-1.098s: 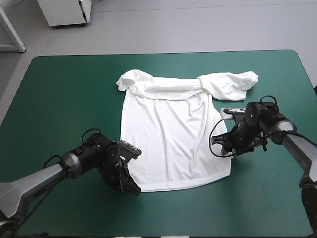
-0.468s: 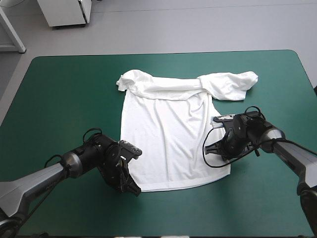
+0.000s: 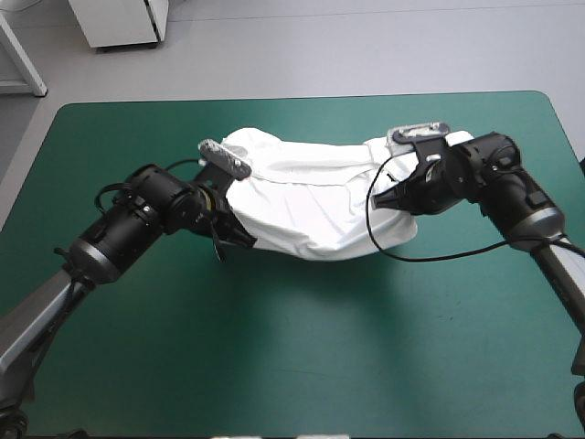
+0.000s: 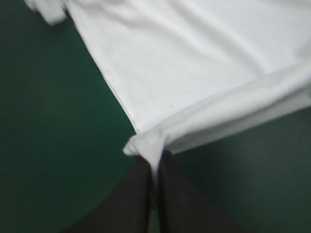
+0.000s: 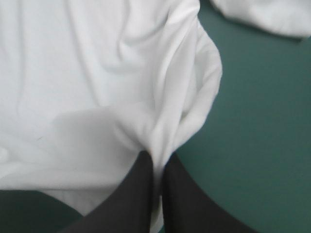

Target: Fold the cloth

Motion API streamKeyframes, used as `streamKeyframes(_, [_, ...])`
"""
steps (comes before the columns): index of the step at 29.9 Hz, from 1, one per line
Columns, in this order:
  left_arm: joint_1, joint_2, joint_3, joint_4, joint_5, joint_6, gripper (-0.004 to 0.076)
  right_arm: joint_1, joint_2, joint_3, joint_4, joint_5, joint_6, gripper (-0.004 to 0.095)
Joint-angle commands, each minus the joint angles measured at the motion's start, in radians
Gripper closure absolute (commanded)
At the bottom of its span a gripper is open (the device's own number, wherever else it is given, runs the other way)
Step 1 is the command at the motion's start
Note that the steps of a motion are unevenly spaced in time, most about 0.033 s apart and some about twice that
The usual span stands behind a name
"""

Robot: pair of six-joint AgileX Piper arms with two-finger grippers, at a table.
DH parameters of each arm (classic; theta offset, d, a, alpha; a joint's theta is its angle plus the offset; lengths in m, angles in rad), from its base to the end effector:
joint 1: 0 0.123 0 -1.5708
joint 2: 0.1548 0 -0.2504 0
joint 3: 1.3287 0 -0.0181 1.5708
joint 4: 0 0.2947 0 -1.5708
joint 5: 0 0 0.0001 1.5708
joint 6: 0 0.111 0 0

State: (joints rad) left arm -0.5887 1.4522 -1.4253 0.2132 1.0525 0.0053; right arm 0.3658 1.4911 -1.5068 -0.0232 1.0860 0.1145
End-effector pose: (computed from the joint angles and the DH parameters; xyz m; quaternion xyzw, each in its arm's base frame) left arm 0.3129 -0.1844 0.3183 0.3020 0.9042 0.0177 0.3015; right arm 0.3478 0.1308 0.3286 -0.1221 0.9492 0.0578 0.2841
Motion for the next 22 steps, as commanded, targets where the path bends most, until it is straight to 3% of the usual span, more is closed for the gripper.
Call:
streamKeyframes(1, [0.001, -0.046, -0.211, 0.097, -0.007, 0.021, 0.0733, -0.005, -0.058, -0.198, -0.027, 0.012, -0.011, 0.0927])
streamKeyframes(9, [0.001, -0.043, -0.620, 0.154, -0.100, 0.110, 0.0733, -0.005, -0.056, -0.680, -0.040, -0.055, -0.089, 0.0927])
streamKeyframes(22, [0.001, -0.039, -1.038, 0.131, -0.555, 0.215, 0.0733, -0.005, -0.056, -1.155, -0.019, -0.273, -0.241, 0.0926])
